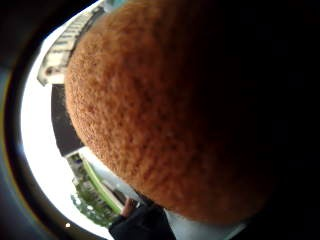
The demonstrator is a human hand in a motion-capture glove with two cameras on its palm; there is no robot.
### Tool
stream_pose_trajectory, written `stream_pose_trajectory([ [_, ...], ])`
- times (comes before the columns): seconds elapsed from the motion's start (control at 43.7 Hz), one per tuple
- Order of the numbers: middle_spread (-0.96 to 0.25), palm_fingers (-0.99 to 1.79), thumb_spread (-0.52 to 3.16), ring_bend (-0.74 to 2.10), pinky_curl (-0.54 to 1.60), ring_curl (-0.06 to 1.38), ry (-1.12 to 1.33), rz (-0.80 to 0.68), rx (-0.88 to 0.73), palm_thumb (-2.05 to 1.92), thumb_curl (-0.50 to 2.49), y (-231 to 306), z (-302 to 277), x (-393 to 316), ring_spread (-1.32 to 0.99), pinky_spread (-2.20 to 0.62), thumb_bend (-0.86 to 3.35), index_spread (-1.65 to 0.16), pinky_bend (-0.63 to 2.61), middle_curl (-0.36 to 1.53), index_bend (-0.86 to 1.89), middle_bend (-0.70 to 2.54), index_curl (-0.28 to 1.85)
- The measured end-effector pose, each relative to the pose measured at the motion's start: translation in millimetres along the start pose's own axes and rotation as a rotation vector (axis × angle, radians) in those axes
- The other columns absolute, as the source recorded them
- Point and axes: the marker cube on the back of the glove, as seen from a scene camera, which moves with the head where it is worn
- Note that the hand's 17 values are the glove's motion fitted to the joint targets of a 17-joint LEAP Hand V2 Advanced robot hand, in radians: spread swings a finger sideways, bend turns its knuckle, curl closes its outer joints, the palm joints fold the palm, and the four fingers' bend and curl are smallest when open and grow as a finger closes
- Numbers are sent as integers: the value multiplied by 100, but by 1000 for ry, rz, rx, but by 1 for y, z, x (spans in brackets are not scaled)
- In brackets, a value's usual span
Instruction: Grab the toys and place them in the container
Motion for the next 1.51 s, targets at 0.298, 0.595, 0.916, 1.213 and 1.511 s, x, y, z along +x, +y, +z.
stream_pose_trajectory([
  [0.298,-20,39,121,13,38,4,-85,-11,-69,63,37,-1,2,-7,-20,3,31,-23,65,38,87,17,60],
  [0.595,-21,130,143,74,34,22,62,42,135,103,54,-3,-15,-13,-37,-25,67,-12,51,50,84,57,63],
  [0.916,-26,117,130,118,40,41,11,70,58,84,61,-18,-69,-7,-35,-42,53,-19,69,58,24,92,62],
  [1.213,-34,102,99,125,41,45,11,24,199,64,69,-21,-221,-52,-39,-43,30,-27,81,59,10,88,61],
  [1.511,-38,97,86,127,41,46,26,-66,316,64,78,4,-324,-166,-40,-43,24,-33,88,62,9,89,63],
])
